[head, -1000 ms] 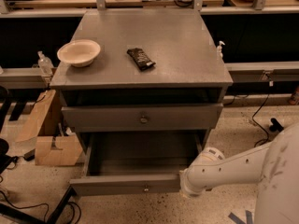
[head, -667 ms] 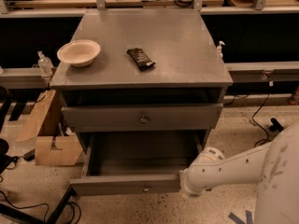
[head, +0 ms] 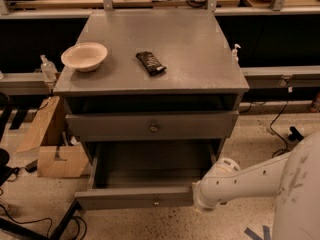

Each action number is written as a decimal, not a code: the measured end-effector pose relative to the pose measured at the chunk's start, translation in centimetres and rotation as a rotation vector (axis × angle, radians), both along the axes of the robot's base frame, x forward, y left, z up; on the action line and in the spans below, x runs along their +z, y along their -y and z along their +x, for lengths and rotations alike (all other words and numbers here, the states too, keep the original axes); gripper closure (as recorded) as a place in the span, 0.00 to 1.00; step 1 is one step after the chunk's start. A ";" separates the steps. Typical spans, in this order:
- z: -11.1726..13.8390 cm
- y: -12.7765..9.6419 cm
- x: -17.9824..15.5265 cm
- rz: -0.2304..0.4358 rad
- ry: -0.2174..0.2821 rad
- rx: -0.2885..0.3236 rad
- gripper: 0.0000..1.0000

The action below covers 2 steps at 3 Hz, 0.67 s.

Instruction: Open middle drawer

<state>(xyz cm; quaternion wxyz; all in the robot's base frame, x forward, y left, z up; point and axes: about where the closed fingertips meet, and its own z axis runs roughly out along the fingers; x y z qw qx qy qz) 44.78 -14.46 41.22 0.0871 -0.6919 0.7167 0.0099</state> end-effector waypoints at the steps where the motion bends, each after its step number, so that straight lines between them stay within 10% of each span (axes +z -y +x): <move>1: 0.0 0.0 0.0 0.000 0.000 0.000 0.12; 2: 0.0 0.0 0.0 0.000 -0.001 0.000 0.00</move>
Offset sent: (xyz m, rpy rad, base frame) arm 0.0000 0.0000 0.0000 0.0000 0.0000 0.0000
